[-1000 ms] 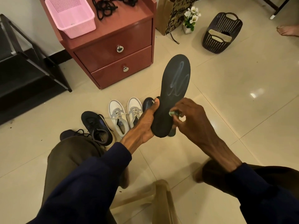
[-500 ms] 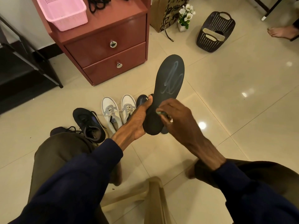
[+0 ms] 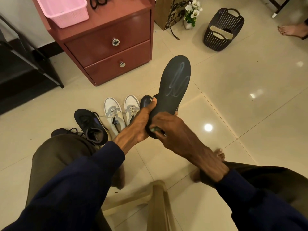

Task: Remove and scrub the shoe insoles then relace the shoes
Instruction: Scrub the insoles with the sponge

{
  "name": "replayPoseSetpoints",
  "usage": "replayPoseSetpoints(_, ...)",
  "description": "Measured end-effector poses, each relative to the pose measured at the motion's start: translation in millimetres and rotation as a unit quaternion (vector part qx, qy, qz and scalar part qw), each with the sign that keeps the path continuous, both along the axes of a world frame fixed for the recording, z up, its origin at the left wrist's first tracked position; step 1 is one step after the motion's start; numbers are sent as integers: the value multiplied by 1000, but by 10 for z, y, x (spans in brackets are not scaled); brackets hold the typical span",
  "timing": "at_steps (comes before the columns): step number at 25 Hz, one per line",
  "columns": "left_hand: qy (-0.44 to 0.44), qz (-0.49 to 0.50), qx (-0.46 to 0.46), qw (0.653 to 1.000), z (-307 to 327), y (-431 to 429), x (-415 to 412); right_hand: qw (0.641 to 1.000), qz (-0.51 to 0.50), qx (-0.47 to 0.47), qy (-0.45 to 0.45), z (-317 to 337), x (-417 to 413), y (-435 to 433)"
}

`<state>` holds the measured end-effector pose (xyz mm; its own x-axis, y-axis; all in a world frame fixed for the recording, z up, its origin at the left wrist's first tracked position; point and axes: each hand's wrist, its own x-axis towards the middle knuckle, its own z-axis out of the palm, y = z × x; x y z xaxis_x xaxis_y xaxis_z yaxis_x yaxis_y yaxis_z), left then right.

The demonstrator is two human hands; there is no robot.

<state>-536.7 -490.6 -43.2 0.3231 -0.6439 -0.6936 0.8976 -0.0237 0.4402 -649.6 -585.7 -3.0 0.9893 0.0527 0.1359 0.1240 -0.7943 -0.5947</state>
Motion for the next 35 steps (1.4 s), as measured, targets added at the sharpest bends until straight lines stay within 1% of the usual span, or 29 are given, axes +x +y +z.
replayPoseSetpoints(1,0,1,-2,1000,24,8,-6,999,31,-1,29,20,-20,-29)
replayPoseSetpoints(2,-4,13,-4,1000,16,6,0,999,24,-11,40,9,-24,-128)
replayPoseSetpoints(4,-15,25,-16,999,9,-20,18,996,-80,-31,30,-67,-12,-418)
replayPoseSetpoints(5,-17,23,-17,999,9,-34,21,989,-136,-55,23,-75,-4,-528)
replayPoseSetpoints(6,-19,24,-14,999,13,-47,21,984,-167,-66,15,-75,2,-553)
replayPoseSetpoints(7,-21,26,-9,999,17,-53,19,985,-159,-66,-1,-56,9,-471)
replayPoseSetpoints(8,-25,29,-4,999,-14,-43,19,992,-112,-54,-9,-40,5,-314)
replayPoseSetpoints(10,-11,17,-4,1000,-48,-15,10,1000,10,-17,17,5,-42,-49)
replayPoseSetpoints(11,-1,11,-7,1000,-57,-2,7,998,37,-8,40,23,-47,-54)
replayPoseSetpoints(12,-1,10,-4,1000,-74,-3,11,999,24,-10,43,24,-30,-126)
replayPoseSetpoints(13,-3,15,-13,1000,-72,-5,16,999,-24,-11,24,-20,-6,-241)
replayPoseSetpoints(15,-4,9,-34,999,-46,-15,17,990,-137,-28,-31,-50,43,-398)
replayPoseSetpoints(16,5,2,-38,999,8,-28,0,985,-163,-27,-50,-51,57,-365)
replayPoseSetpoints(17,9,-8,-34,999,32,-35,-4,985,-157,-19,-64,-40,68,-250)
replayPoseSetpoints(18,13,-15,-26,999,47,-22,-5,991,-117,4,-58,-25,65,-84)
replayPoseSetpoints(20,20,-30,-33,999,66,15,-7,999,-12,52,-4,21,14,92)
replayPoseSetpoints(21,22,-28,-32,999,60,29,-3,998,19,61,27,49,3,29)
replayPoseSetpoints(22,25,-15,-28,999,74,32,4,998,19,52,40,51,11,-98)
replayPoseSetpoints(23,25,-1,-30,999,65,24,17,999,-13,37,30,23,23,-236)
replayPoseSetpoints(26,14,9,-44,999,77,-22,7,988,-146,-24,-45,-47,54,-420)
replayPoseSetpoints(27,18,8,-44,999,71,-27,4,986,-151,-24,-62,-53,66,-336)
replayPoseSetpoints(28,22,2,-41,999,77,-18,-1,991,-119,-8,-60,-55,61,-204)
replayPoseSetpoints(30,32,-12,-44,998,69,22,0,999,-9,50,-4,-21,10,-36)
replayPoseSetpoints(31,38,-8,-51,998,53,41,4,997,31,67,31,0,-5,-67)
replayPoseSetpoints(32,41,2,-55,998,59,48,7,996,43,65,53,8,-7,-151)
replayPoseSetpoints(33,41,11,-66,997,64,35,14,997,22,49,50,-21,1,-253)
replayPoseSetpoints(35,24,15,-65,998,86,-5,6,997,-78,-3,-8,-90,21,-410)
